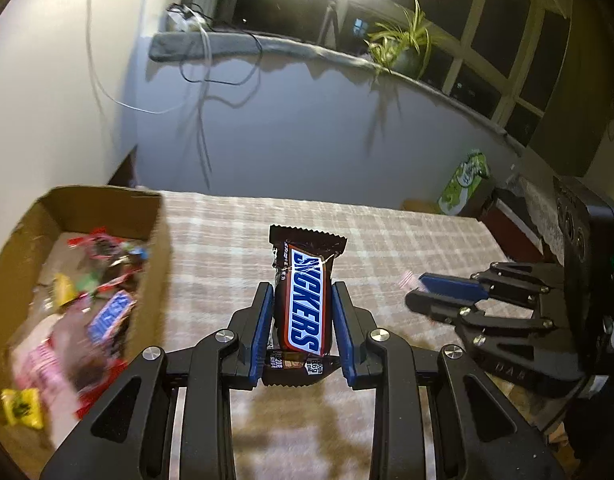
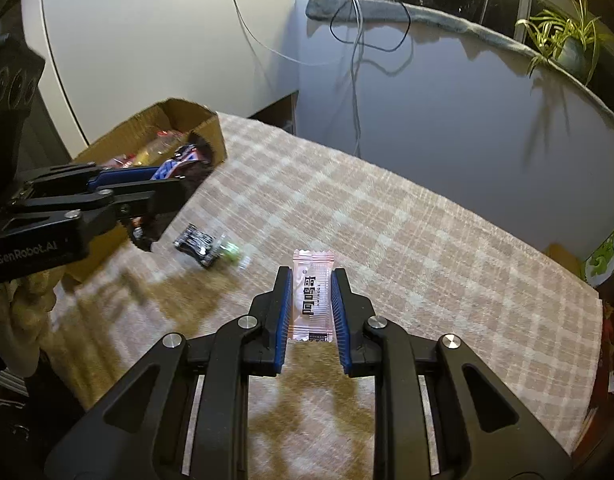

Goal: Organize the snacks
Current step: 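Carry both candies into the cardboard box and open both grippers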

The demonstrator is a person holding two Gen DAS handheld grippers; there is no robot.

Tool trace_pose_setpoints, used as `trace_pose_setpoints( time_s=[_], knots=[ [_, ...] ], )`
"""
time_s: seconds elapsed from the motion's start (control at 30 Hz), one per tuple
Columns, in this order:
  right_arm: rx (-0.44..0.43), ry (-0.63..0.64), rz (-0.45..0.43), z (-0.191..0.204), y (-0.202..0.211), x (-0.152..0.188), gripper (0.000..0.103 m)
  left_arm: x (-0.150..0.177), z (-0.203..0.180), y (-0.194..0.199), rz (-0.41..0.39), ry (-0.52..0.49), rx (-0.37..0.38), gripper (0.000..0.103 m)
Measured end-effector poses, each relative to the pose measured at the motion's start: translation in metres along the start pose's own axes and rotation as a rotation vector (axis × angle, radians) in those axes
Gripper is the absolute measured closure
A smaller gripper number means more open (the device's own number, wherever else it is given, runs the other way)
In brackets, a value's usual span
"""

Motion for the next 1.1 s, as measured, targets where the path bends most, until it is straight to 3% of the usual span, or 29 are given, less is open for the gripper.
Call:
trace_pose_setpoints(
  time_s=[0.5,1.1],
  knots=[
    [-0.062,0.064,-0.091,0.065,0.029,-0.047,0.083,0.007,0.040,0.066,-0.097,0.035,-0.080,0.075],
    [-0.169,0.158,-0.099,0.164,-0.016,-0.109,0.083,0.010,0.113,0.111,-0.169,0.091,-0.196,0.075]
  ],
)
Point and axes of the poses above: each gripper's, at about its wrist camera, not at the fingertips, and y roughly against the way its jaws point, z to its left, x to its underside, the point moved 6 cm from there along -y, roughly the way its jaws point, and after that the axes turned 1 degree about -z, right-handed, at the moved point
